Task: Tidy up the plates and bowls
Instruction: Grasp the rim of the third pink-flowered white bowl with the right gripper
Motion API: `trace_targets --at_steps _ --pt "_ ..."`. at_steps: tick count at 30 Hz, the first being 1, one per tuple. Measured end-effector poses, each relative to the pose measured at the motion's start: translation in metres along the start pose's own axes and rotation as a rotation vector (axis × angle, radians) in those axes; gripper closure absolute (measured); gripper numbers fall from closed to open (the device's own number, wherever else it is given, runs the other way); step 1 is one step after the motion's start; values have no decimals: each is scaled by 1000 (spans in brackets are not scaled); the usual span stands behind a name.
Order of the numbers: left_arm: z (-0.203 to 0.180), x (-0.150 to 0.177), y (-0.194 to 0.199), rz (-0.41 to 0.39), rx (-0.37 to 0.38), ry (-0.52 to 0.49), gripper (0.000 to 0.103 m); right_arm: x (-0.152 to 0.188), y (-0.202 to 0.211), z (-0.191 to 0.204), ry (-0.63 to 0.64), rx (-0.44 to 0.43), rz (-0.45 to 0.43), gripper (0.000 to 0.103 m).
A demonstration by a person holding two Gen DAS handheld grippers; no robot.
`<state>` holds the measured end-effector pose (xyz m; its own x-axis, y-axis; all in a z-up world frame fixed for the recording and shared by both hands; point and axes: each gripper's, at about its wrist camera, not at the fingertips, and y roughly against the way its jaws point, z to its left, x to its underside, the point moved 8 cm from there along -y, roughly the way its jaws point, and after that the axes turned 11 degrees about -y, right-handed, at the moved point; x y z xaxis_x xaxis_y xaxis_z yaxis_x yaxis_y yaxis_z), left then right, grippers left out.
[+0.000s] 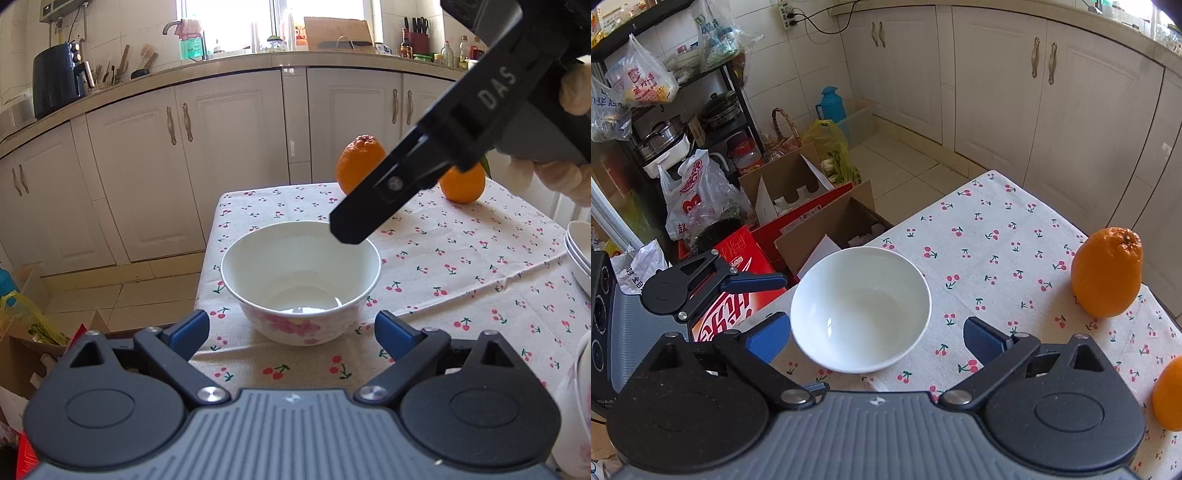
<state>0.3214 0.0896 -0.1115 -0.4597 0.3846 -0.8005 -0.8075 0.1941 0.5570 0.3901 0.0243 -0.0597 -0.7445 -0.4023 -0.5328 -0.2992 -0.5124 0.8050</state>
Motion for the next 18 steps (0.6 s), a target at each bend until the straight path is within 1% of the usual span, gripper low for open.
trace_targets --at_steps 3,9,16,18 --pt "0 -1 -7 3 2 -5 7 -3 -18 -7 -25 -17 25 5" --pt "-1 -4 -17 2 6 -19 8 -5 -42 -14 -56 -45 62 15" --pt "-1 -7 -21 -2 16 -14 10 -4 -52 -12 -66 -80 75 23" --pt "-2 -8 -22 -6 22 -12 11 -4 -52 -11 -65 -88 77 27"
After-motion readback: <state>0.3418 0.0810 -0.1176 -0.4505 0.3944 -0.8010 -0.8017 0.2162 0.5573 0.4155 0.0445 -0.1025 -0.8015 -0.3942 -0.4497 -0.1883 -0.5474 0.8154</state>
